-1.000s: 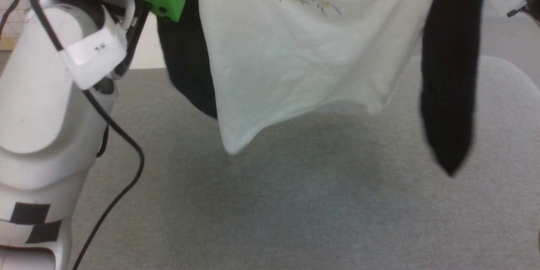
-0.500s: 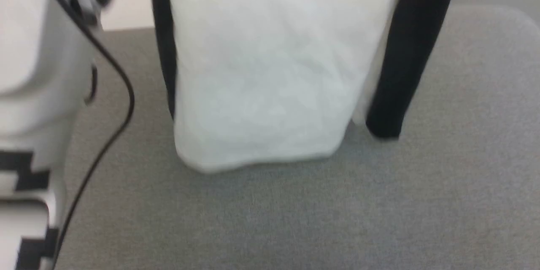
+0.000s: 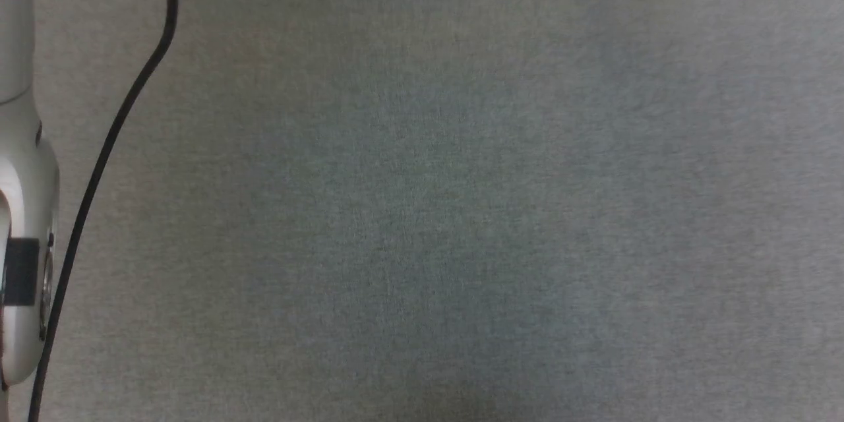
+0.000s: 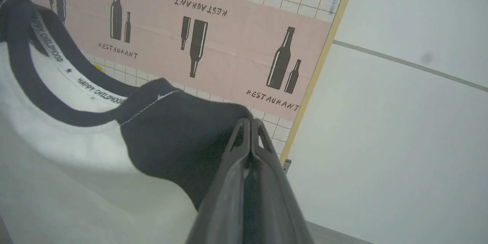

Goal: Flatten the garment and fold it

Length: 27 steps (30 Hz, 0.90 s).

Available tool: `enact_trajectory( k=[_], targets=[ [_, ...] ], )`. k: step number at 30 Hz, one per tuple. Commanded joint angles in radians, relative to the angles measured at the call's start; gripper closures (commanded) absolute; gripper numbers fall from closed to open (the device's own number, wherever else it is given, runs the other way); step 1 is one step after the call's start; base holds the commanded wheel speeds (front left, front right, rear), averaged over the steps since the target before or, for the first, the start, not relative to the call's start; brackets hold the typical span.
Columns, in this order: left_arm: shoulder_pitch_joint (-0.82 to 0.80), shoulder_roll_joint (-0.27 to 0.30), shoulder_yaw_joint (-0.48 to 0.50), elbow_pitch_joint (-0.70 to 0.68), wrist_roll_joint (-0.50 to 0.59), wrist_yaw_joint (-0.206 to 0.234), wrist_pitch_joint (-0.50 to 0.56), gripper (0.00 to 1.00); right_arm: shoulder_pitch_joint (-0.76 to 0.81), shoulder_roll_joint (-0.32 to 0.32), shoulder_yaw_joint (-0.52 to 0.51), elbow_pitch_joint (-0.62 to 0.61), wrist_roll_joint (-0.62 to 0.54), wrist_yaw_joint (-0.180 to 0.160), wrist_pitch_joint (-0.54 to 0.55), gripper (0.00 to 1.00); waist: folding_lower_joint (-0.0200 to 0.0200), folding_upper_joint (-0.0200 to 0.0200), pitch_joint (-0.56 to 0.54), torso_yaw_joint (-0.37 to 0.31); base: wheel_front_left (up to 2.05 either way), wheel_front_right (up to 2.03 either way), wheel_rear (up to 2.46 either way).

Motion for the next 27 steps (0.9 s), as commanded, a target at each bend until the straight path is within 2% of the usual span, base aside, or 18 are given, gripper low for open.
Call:
enact_trajectory(
  k=[1,8,15,21,27],
  targets=[
    [-0.022,-0.005,0.002,0.014,0.008,0.006,-0.035,1.00,-0.029,-0.019,0.016,0.015,-0.008,-0.002,-0.028,1.00,-0.0001,-0.0001,0.149,0.023,0.00,0.00,0.00],
    [-0.013,-0.010,0.007,0.092,0.015,0.005,-0.224,1.00,-0.058,-0.089,0.117,0.097,0.008,-0.002,-0.150,1.00,-0.0001,-0.0001,0.229,0.037,0.00,0.00,0.00],
    [0.035,0.006,-0.006,0.112,0.001,-0.045,-0.281,1.00,-0.016,-0.144,0.238,0.108,0.112,-0.002,-0.219,1.00,-0.0001,-0.0001,0.244,0.041,0.00,0.00,0.00],
    [0.174,0.044,-0.038,0.018,-0.008,-0.088,-0.292,1.00,0.090,-0.229,0.347,-0.018,0.256,-0.002,-0.248,1.00,-0.0001,-0.0001,0.191,0.046,0.00,0.00,0.00],
    [0.447,0.105,-0.072,-0.217,-0.031,-0.082,-0.253,1.00,0.307,-0.345,0.354,-0.239,0.385,-0.002,-0.243,1.00,-0.0001,-0.0001,0.097,0.049,0.00,0.00,0.00]
  ],
)
